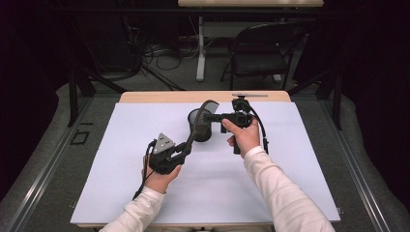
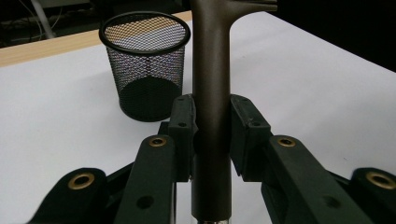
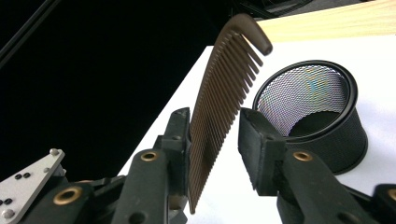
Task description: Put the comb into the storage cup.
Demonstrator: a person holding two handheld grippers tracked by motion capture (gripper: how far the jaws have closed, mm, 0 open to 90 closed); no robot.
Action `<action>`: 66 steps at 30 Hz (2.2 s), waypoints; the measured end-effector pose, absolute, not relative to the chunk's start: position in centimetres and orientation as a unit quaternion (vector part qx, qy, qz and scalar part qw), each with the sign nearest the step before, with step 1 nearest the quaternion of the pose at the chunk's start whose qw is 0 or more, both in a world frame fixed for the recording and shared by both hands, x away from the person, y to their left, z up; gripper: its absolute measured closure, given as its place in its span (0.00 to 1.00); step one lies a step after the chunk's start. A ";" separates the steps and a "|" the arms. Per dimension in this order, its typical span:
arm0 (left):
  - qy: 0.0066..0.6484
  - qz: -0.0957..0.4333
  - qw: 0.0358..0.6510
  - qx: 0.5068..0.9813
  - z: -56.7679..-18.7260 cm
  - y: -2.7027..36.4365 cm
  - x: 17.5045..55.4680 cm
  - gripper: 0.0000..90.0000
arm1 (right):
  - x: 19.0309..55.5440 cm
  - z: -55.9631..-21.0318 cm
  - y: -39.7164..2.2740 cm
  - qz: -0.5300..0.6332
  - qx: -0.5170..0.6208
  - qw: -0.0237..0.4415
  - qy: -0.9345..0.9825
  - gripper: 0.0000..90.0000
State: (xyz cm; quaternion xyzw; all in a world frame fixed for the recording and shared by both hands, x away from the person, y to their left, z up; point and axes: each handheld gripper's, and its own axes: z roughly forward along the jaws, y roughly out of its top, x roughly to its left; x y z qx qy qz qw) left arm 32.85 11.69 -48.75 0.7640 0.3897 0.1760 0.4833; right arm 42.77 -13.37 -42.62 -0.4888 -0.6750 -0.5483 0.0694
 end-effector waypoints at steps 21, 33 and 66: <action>0.380 0.174 0.484 0.769 -48.9 11.2 32.5 0.81 | 43.0 -42.9 -13.4 -0.551 -0.496 0.090 -0.665 0.87; 0.378 0.173 0.486 0.769 -49.0 11.2 32.5 0.81 | 43.3 -43.3 -13.8 -0.559 -0.502 0.118 -0.649 0.93; 0.381 0.168 0.485 0.769 -49.1 11.2 32.7 0.80 | 43.4 -43.7 -14.0 -0.569 -0.504 0.153 -0.631 0.97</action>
